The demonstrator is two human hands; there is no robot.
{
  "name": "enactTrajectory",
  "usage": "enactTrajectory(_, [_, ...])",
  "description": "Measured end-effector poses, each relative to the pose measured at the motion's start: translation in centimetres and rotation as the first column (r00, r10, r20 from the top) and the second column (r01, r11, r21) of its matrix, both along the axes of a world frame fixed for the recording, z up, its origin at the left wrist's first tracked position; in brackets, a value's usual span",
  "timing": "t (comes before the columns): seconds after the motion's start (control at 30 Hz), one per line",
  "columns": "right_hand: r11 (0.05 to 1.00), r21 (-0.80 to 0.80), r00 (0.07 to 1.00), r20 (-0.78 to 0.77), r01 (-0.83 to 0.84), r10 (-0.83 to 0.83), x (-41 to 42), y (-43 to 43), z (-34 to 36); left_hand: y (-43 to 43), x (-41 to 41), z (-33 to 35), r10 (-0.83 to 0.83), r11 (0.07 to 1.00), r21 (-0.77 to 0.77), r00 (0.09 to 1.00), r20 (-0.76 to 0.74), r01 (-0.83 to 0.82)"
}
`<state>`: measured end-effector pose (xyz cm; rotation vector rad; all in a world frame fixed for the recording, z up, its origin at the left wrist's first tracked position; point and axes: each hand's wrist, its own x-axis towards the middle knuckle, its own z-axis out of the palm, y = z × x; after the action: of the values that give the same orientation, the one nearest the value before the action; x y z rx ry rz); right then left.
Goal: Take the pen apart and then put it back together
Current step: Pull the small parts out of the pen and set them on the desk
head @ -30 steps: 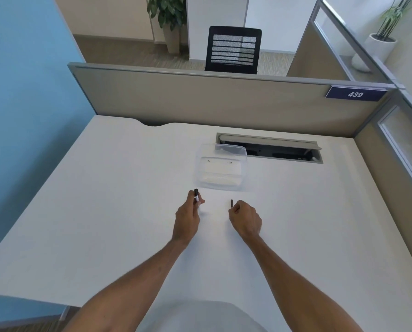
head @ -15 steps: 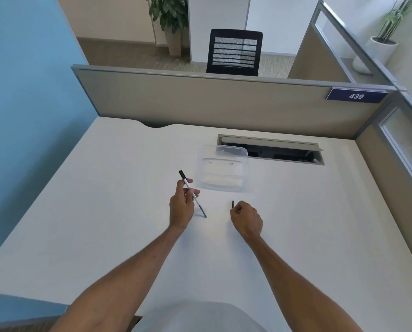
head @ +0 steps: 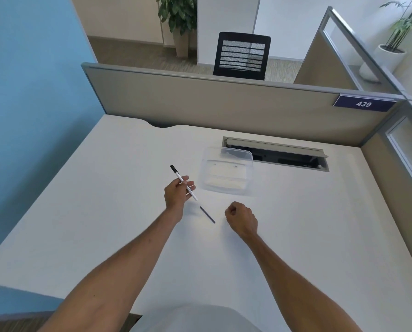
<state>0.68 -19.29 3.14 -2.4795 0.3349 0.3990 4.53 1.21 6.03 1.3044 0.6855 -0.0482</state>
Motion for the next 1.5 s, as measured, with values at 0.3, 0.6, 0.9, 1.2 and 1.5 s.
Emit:
enactTrajectory(0.3, [0.989, -0.006, 0.988, -0.025, -0.15, 0.15, 1.7, 3.3, 0.5, 1.2, 0.7, -0.8, 0.0, 0.984, -0.175, 0.991, -0.132, -0.023])
enactTrajectory(0.6, [0.966, -0.088, 0.969, -0.049, -0.244, 0.24, 3.0, 5.5, -0.3, 2.4, 1.2, -2.2, -0.016, 0.98, -0.196, 0.979, -0.204, -0.024])
enactTrajectory(0.9, [0.937, -0.183, 0.955, -0.069, -0.296, 0.289, 3.2, 6.8, -1.5, 1.9, 1.6, -3.0, -0.082, 0.981, -0.188, 0.971, -0.223, 0.04])
enactTrajectory(1.2, [0.982, -0.088, 0.982, -0.093, -0.17, 0.162, 4.1, 6.2, -0.9, 1.1, 2.6, -3.3, -0.106, 0.975, -0.215, 0.972, -0.209, 0.06])
enactTrajectory(1.5, [0.964, 0.229, 0.982, 0.095, 0.138, -0.163, 10.6, 5.9, 2.6, 0.0, 4.3, -3.7, -0.078, 0.968, -0.251, 0.975, -0.209, 0.024])
